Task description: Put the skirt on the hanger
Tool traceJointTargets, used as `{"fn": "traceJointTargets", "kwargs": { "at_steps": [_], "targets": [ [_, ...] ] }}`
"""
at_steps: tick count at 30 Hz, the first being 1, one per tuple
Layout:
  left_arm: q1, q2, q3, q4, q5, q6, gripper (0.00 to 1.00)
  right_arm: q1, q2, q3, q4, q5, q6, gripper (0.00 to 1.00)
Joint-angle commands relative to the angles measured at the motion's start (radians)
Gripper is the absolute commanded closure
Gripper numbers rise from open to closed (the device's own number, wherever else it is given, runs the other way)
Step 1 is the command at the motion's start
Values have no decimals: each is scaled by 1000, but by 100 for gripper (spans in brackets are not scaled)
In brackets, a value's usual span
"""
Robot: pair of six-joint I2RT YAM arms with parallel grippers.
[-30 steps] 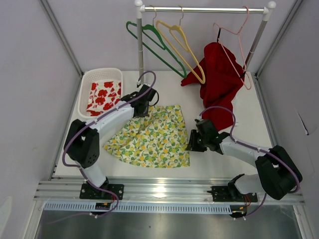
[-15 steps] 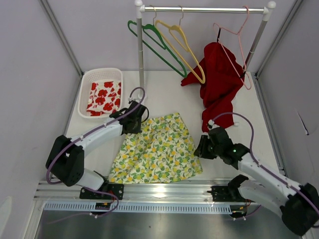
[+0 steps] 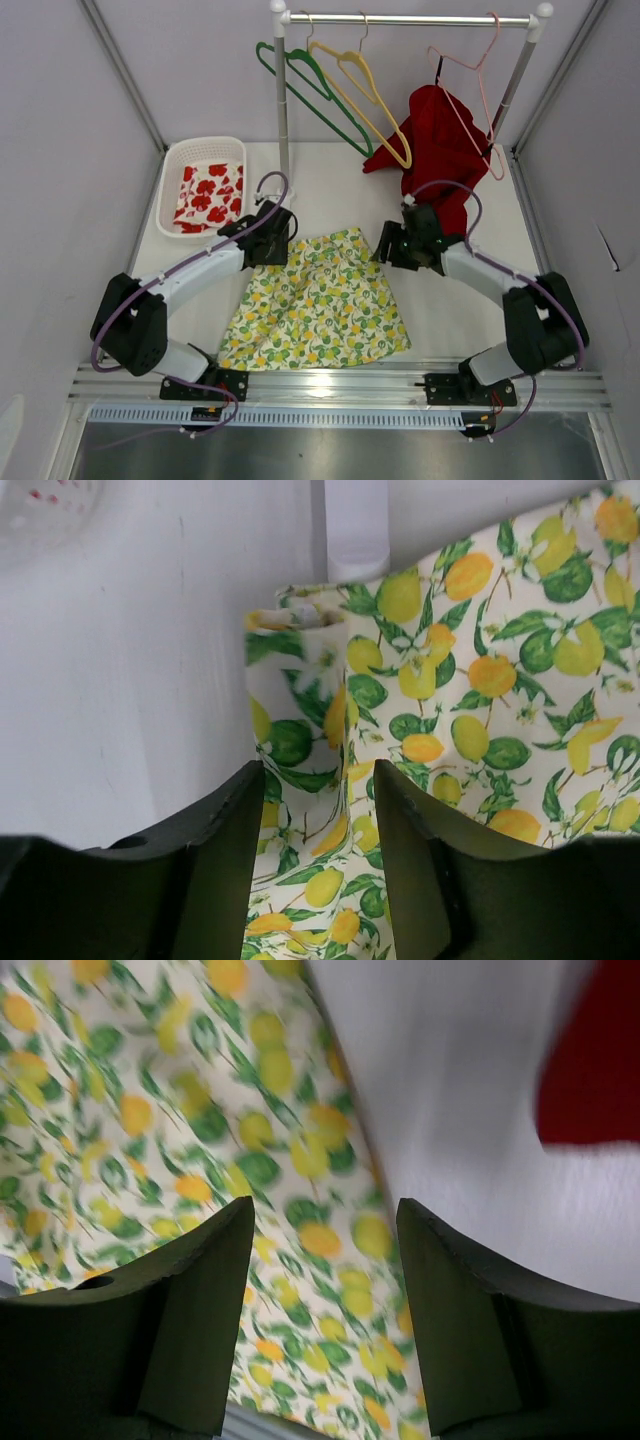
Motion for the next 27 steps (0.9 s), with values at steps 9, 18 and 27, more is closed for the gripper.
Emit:
{"fn": "traceJointTargets", "kwargs": {
  "at_steps": [9, 18, 27],
  "targets": [
    [93, 89, 148, 8, -109, 22, 31, -25, 411, 414, 130, -71, -110, 33],
    [170, 253, 187, 71, -9, 28, 31, -22, 566, 509, 174, -123, -135, 32],
    [187, 296, 194, 123, 120, 32, 82, -19, 604, 495, 188, -136, -110, 66]
  ]
}}
